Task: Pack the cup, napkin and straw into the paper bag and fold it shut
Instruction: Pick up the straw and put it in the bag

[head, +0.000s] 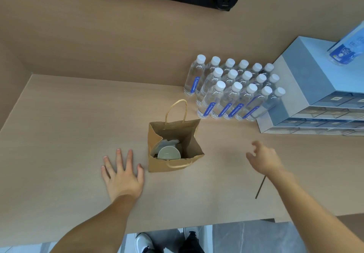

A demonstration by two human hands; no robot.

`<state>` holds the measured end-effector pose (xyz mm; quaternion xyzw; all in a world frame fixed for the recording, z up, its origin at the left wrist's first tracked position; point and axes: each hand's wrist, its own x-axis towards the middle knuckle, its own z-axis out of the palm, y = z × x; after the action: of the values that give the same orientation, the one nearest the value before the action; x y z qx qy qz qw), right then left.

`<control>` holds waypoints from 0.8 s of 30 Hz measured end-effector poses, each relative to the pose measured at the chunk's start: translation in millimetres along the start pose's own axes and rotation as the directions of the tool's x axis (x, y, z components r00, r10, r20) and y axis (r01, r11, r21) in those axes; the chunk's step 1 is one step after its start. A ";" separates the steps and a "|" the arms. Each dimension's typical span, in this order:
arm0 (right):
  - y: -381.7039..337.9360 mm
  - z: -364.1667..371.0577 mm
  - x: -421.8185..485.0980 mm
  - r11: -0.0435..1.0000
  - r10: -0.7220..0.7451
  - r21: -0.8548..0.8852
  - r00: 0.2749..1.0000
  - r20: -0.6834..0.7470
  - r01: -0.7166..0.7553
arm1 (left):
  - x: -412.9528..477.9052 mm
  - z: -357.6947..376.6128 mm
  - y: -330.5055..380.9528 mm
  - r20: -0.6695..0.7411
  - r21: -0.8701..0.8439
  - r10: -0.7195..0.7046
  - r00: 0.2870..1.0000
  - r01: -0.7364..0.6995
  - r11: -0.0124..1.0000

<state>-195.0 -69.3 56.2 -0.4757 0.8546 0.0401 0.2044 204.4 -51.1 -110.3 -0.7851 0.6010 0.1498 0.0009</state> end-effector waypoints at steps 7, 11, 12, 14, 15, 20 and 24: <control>55.9 89.1 2.1 0.969 0.245 -0.084 0.954 0.175 -0.233 | 1.2 -1.0 -0.4 -0.009 0.015 0.008 1.000 -0.008 1.000; 56.5 109.4 -2.4 0.963 0.262 -0.070 0.965 0.007 -0.261 | 0.4 -3.3 0.5 0.002 -0.002 0.005 1.000 -0.005 1.000; 55.8 111.6 -2.2 0.966 0.249 -0.057 0.968 -0.033 -0.251 | -0.3 -3.5 1.2 0.005 -0.001 0.002 1.000 -0.002 1.000; 52.9 113.3 -2.9 0.969 0.246 0.017 0.966 -0.084 -0.245 | -0.6 -5.6 1.6 0.016 0.006 0.004 1.000 -0.004 1.000; 51.2 113.9 -3.0 0.966 0.257 0.067 0.961 -0.105 -0.251 | -0.4 -7.0 1.8 0.021 0.009 0.003 1.000 -0.003 1.000; 46.9 110.1 4.4 0.901 0.388 0.250 0.916 -0.102 -0.354 | -1.2 -10.4 3.3 0.039 0.031 0.002 0.999 -0.003 1.000; 48.4 108.6 9.0 0.901 0.391 0.218 0.920 -0.030 -0.376 | -1.8 -12.9 4.1 0.059 0.059 0.014 0.998 -0.017 0.998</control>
<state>-205.6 -21.5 -52.6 -0.2755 0.9377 -0.0272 0.2100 203.1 -52.9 -96.8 -0.7753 0.6110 0.1549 0.0406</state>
